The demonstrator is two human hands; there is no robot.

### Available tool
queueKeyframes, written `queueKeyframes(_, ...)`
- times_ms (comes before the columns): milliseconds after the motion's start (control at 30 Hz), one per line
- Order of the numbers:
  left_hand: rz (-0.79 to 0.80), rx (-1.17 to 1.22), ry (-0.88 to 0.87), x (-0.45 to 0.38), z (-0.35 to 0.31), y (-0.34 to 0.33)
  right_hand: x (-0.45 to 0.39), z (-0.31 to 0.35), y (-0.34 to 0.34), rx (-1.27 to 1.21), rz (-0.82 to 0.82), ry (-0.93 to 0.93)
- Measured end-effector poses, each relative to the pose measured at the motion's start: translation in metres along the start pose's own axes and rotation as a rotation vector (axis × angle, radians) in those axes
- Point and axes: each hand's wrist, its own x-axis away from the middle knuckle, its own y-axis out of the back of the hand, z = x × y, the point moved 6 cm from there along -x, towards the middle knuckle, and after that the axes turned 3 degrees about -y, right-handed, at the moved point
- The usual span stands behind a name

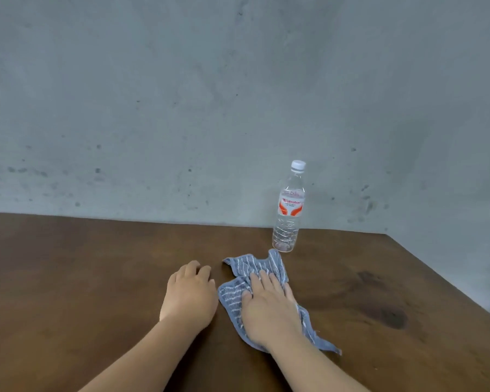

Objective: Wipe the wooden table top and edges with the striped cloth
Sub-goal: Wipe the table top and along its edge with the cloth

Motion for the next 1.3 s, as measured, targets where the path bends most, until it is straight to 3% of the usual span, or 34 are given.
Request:
queueKeyframes(233, -0.068, -0.025, 0.0, -0.003, 0.002, -0.005, -0.108, 0.013, 0.001, 0.024, 0.029, 0.103)
queueKeyframes(367, -0.079, -0.02, 0.003, -0.004, 0.004, -0.007, -0.094, 0.007, 0.006, 0.032, 0.022, 0.285)
queueKeyframes(533, -0.092, -0.056, 0.057, -0.009, -0.004, -0.008, -0.046, -0.066, 0.023, 0.012, 0.153, 0.467)
queueKeyframes(667, -0.074, -0.036, 0.067, -0.018, -0.026, -0.015, -0.046, -0.146, 0.041, 0.068, 0.22, 0.385)
queueKeyframes(767, -0.06, 0.004, 0.064, -0.03, -0.052, -0.022, -0.078, -0.189, 0.049, 0.084, 0.143, 0.275)
queueKeyframes(900, -0.077, 0.043, 0.09, -0.042, -0.079, -0.033, -0.148, -0.194, 0.043, 0.091, 0.085, 0.122)
queueKeyframes(1000, -0.094, 0.092, 0.133, -0.049, -0.091, -0.04, -0.182, -0.18, 0.04, 0.077, 0.068, 0.129)
queueKeyframes(1167, -0.137, 0.457, 0.233, -0.075, -0.123, -0.043, -0.201, -0.223, 0.048, 0.031, 0.079, 0.189)
queueKeyframes(1300, -0.146, 0.717, 0.253, -0.117, -0.152, -0.052, -0.207, -0.322, 0.068, 0.082, 0.049, -0.015)
